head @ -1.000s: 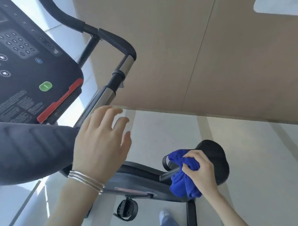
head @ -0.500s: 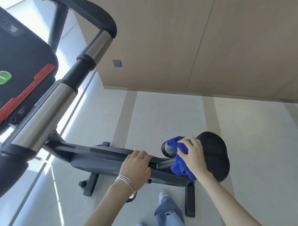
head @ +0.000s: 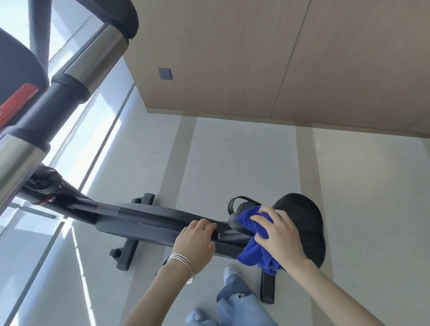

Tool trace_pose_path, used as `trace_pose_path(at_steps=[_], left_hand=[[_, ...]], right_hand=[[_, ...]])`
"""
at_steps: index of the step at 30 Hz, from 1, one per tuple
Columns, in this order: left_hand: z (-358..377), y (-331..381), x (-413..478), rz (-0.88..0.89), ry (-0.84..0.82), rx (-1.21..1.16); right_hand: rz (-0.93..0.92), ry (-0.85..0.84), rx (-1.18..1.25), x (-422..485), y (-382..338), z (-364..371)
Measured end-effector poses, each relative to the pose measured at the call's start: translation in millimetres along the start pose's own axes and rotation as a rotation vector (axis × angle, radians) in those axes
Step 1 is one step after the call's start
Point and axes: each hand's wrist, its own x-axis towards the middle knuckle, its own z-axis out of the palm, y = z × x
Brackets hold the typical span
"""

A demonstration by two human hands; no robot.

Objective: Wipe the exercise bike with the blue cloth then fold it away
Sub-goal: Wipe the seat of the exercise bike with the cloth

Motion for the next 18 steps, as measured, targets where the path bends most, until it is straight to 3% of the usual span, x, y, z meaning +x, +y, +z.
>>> trace_pose_path(at_steps=[8,18], left_hand=[[18.3,7.3,2.1,-0.033,-0.054,-0.054],[24.2,15.5,8.7,0.056,0.02,-0.067]], right_hand=[[0.036,-0.157,-0.054,56.0,-40.2,14.5],[0.085,-0.013,0.007,-44.8,7.8,-2.3]])
